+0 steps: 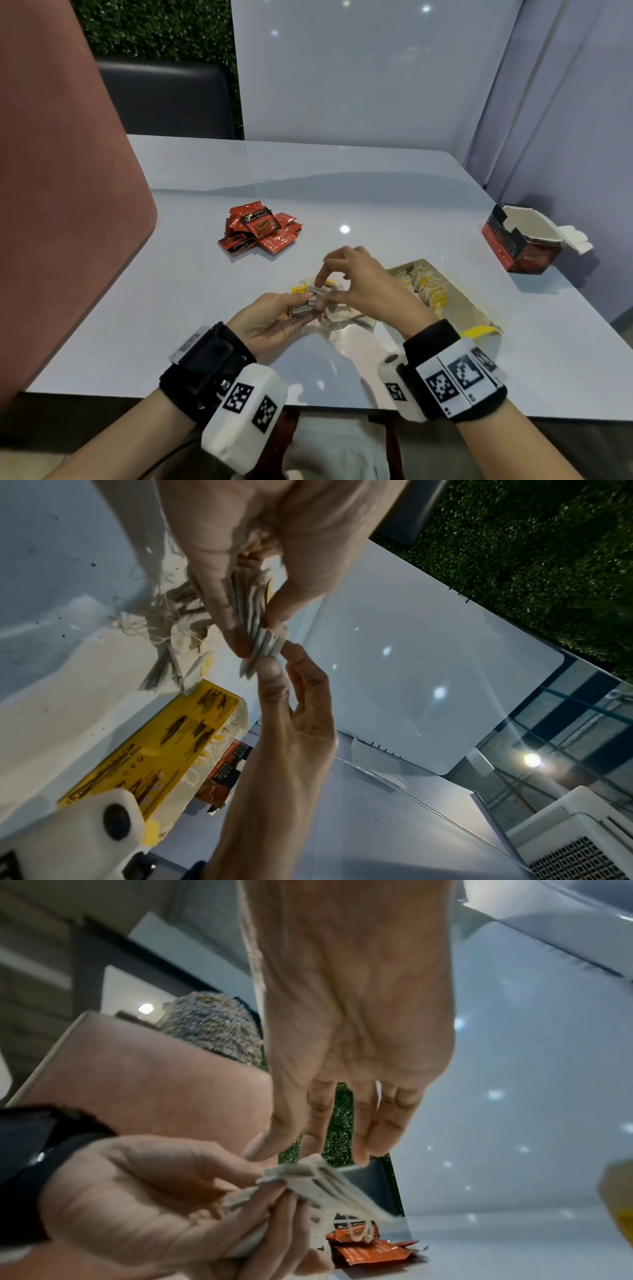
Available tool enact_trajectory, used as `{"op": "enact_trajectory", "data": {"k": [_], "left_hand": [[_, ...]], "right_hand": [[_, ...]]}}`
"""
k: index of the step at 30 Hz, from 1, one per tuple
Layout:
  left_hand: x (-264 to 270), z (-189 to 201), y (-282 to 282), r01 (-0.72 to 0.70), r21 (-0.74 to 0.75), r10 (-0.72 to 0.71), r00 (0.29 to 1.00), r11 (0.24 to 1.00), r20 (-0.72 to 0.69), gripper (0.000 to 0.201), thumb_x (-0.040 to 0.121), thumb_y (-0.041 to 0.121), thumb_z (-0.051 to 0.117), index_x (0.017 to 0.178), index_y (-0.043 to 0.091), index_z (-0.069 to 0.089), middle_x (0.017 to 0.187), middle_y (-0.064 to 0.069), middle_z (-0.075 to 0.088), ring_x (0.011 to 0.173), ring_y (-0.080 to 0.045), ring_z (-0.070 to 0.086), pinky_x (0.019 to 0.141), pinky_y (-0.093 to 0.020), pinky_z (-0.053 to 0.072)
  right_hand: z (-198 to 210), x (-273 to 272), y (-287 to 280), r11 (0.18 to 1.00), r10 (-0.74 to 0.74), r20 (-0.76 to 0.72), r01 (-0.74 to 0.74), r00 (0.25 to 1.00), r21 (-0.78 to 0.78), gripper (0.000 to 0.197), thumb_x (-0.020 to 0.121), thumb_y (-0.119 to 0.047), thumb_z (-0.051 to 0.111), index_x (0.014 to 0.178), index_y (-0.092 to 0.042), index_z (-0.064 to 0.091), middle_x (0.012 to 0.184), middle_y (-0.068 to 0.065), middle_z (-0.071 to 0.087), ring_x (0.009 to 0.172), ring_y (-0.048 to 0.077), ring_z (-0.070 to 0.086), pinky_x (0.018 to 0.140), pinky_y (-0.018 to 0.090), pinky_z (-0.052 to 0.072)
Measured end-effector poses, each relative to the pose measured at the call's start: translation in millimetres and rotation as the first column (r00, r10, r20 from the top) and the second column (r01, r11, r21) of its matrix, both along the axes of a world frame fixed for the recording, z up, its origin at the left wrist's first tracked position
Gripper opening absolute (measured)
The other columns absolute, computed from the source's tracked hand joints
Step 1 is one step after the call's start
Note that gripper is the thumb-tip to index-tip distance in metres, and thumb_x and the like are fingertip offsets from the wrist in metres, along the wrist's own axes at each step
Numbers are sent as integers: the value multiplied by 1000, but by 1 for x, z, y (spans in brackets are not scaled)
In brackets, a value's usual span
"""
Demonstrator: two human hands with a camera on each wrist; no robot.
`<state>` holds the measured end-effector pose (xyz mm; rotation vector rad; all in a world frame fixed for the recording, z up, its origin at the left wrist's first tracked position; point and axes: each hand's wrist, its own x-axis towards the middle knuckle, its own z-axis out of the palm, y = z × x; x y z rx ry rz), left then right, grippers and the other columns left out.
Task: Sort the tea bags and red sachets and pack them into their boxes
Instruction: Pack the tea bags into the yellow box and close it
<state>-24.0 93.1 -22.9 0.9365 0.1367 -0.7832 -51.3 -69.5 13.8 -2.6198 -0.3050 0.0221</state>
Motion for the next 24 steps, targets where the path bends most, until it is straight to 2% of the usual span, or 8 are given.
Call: {"op": "enact_trajectory", "data": {"k": [2,4,6,8,13,17,20,24], "left_hand": [[-1,1,0,19,26,-20,1000,999,24,18,92,-2,45,100,-10,59,86,-18,68,68,-18,69,67,-24,59],[-2,2,-1,26,64,-30,998,998,62,16,91,-3,46,99,-9,59,84,-17,69,70,-17,70,66,-23,59],[-4,3,-2,25,103,-34,995,994,89,15,91,-3,47,98,-9,59,88,-18,68,74,-18,70,67,-22,59],[-5,4,-1,30,128,-43,994,991,97,15,91,-3,47,99,-9,58,94,-20,66,82,-21,67,69,-22,58],[-7,8,-1,53,95,-57,997,994,42,18,91,-3,47,103,-11,57,98,-21,65,84,-23,66,67,-24,59],[-6,8,0,64,59,-63,998,996,-27,17,92,-3,45,98,-11,58,89,-21,68,76,-23,69,61,-25,59],[-4,8,1,72,37,-70,996,997,-63,18,92,-1,46,97,-11,60,89,-22,68,81,-26,67,70,-28,59],[-4,11,-1,88,2,-88,991,996,-99,22,93,5,45,101,-12,58,92,-24,67,84,-28,66,73,-32,57]], "right_hand": [[2,0,3,998,11,-4,-12,1000,-63,20,81,-23,69,99,-17,64,98,-8,49,95,10,38,76,23,34],[2,0,3,1000,-1,-4,1,1000,13,12,80,-11,67,90,-16,62,85,-7,55,84,12,51,64,17,38],[3,0,1,994,-24,-18,26,1000,102,17,81,-3,63,85,-19,59,81,-5,61,77,13,57,61,10,41],[4,-2,-1,984,-51,-47,58,998,171,18,82,-1,61,87,-19,60,81,-3,65,73,10,59,61,9,43],[2,-6,0,980,-117,3,115,993,160,24,82,-2,62,101,-17,61,87,0,65,79,16,61,72,28,51],[1,-14,5,998,-44,105,39,994,52,18,86,-12,62,102,-20,60,93,-3,70,81,12,59,76,32,52],[-4,-21,6,999,39,121,-38,992,-9,16,84,-21,65,98,-20,59,96,-4,66,87,15,60,74,36,52],[-9,-19,5,998,31,120,-25,992,-54,17,84,-12,63,97,-19,55,95,-1,64,87,20,59,74,42,52]]}}
